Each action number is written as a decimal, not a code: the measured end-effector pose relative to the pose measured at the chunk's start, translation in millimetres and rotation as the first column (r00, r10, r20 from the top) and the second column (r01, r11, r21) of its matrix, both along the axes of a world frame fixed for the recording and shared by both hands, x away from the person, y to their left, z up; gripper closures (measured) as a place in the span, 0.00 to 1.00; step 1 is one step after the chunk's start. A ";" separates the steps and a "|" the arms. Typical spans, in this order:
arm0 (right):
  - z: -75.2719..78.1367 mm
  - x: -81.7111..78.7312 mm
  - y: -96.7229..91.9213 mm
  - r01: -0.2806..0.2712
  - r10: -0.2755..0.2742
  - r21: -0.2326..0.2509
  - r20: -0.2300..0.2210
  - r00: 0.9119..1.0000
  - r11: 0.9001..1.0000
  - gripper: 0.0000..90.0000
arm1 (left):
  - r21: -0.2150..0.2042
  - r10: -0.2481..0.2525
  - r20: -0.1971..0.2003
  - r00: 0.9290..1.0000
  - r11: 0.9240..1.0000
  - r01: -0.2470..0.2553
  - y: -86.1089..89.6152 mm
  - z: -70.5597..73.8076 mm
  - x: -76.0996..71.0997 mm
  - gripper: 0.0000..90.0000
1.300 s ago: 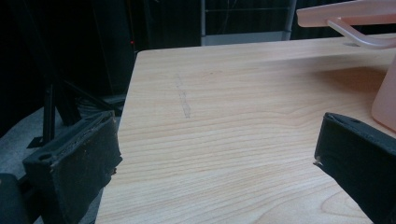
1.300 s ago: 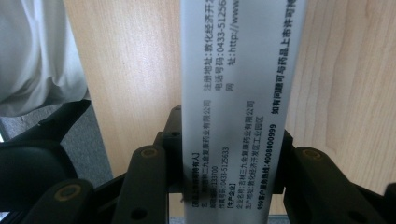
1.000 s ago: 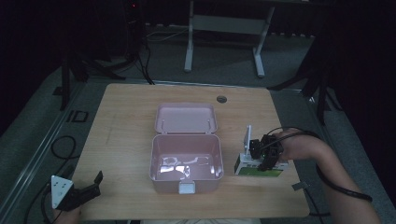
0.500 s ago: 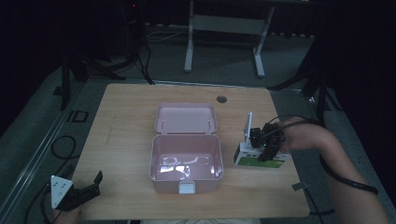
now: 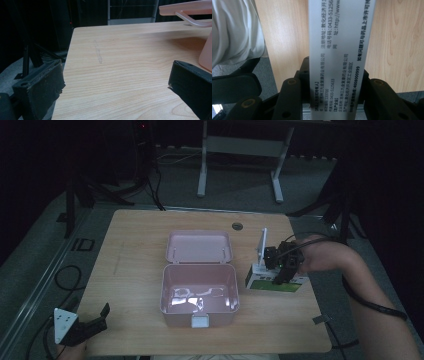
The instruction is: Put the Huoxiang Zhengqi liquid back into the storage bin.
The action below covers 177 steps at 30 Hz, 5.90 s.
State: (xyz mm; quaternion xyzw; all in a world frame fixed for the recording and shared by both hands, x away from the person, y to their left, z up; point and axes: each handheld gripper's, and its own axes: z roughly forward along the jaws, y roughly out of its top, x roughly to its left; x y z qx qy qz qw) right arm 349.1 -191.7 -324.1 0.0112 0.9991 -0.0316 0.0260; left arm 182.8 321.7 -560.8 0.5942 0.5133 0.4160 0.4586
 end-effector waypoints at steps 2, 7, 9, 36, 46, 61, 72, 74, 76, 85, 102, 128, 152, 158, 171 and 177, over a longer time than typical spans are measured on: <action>2.6 0.7 3.6 0.008 -0.008 -0.001 0.003 1.000 1.000 0.69 | -0.001 0.000 0.000 1.000 1.000 0.000 0.1 -0.1 0.0 0.00; 9.7 2.9 14.1 0.007 -0.007 0.006 0.009 1.000 1.000 0.69 | 0.001 -0.001 -0.001 1.000 1.000 0.001 -0.1 -0.2 0.2 0.00; 12.6 3.9 22.2 -0.005 0.005 0.016 0.009 1.000 1.000 0.69 | 0.000 -0.001 0.000 1.000 1.000 0.001 0.0 0.0 0.0 0.00; -3.1 1.6 95.1 -0.090 0.091 0.033 -0.045 0.995 0.995 0.69 | 0.001 -0.007 -0.002 1.000 1.000 0.007 0.3 -0.2 0.1 0.00; -4.4 -1.5 123.0 -0.128 0.130 0.043 -0.054 0.990 0.991 0.69 | 0.000 -0.009 -0.001 1.000 1.000 0.009 0.4 -0.2 -0.1 0.00; -16.4 -7.5 162.2 -0.173 0.176 0.049 -0.082 0.981 0.984 0.69 | -0.005 -0.012 0.001 1.000 1.000 0.012 0.7 -0.2 -0.2 0.00; -45.1 -12.3 173.9 -0.187 0.189 0.029 -0.113 0.976 0.982 0.69 | -0.008 -0.010 0.002 1.000 1.000 0.010 1.4 -0.4 -0.5 0.00; -47.8 -11.9 174.2 -0.183 0.185 0.028 -0.114 0.976 0.983 0.69 | -0.008 -0.009 0.001 1.000 1.000 0.009 1.3 -0.4 -0.4 0.00; -54.7 -10.8 174.2 -0.174 0.176 0.028 -0.116 0.977 0.984 0.69 | -0.006 -0.010 0.001 1.000 1.000 0.010 1.2 -0.5 -0.4 0.00; -82.0 -7.2 171.7 -0.153 0.154 0.019 -0.135 0.979 0.988 0.69 | -0.005 -0.011 0.001 1.000 1.000 0.011 0.5 -0.5 -0.2 0.00; -121.1 -8.5 173.7 -0.131 0.133 0.023 -0.159 0.978 0.991 0.69 | -0.001 -0.016 0.001 1.000 1.000 0.016 0.4 -0.3 -0.1 0.00; -88.6 -14.2 155.6 -0.150 0.160 0.083 -0.118 0.980 0.985 0.35 | -0.002 -0.015 0.000 1.000 1.000 0.015 -0.3 -0.3 -0.1 0.00; -28.0 30.7 42.3 0.044 -0.064 0.335 0.049 0.997 0.941 0.15 | -0.003 -0.016 -0.003 1.000 1.000 0.016 -0.9 -0.7 0.2 0.00; -49.5 40.9 18.0 0.104 -0.123 0.359 0.030 0.992 0.928 0.15 | -0.001 -0.017 -0.005 1.000 1.000 0.017 -1.0 -0.8 0.4 0.00; -97.6 59.2 -27.3 0.209 -0.253 0.468 0.034 0.967 0.859 0.15 | -0.002 -0.017 -0.004 1.000 1.000 0.017 -1.2 -0.8 0.6 0.00; -126.3 64.8 -47.3 0.265 -0.336 0.521 0.045 0.941 0.811 0.15 | -0.002 -0.018 -0.006 1.000 1.000 0.018 -1.1 -0.9 0.7 0.00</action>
